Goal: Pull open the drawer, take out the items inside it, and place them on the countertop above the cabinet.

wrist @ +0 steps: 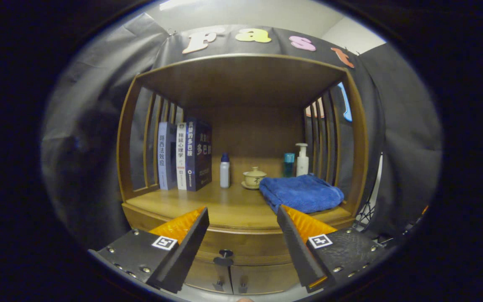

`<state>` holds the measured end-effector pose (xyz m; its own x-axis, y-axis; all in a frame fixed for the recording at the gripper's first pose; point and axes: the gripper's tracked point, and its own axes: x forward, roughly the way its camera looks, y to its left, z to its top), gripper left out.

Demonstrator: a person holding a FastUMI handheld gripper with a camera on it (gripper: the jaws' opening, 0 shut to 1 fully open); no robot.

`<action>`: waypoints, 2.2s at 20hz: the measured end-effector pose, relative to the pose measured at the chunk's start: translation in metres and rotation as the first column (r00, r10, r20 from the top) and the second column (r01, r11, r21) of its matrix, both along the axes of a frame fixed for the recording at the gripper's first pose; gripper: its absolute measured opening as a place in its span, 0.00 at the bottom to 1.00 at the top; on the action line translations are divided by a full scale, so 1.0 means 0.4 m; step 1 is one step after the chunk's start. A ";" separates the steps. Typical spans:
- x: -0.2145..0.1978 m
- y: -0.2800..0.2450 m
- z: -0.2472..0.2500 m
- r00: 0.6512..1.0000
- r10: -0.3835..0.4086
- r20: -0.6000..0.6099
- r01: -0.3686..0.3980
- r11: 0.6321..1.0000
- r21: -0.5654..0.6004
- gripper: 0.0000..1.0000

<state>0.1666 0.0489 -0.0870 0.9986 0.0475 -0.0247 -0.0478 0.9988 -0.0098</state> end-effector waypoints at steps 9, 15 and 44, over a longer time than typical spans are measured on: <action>0.103 0.009 -0.171 0.995 -0.066 -0.072 0.065 0.998 -0.023 0.98; 0.076 0.012 -0.286 0.979 -0.059 -0.195 0.076 0.994 0.081 0.98; -0.259 0.079 -0.393 0.979 0.031 -0.199 -0.019 0.998 0.063 0.32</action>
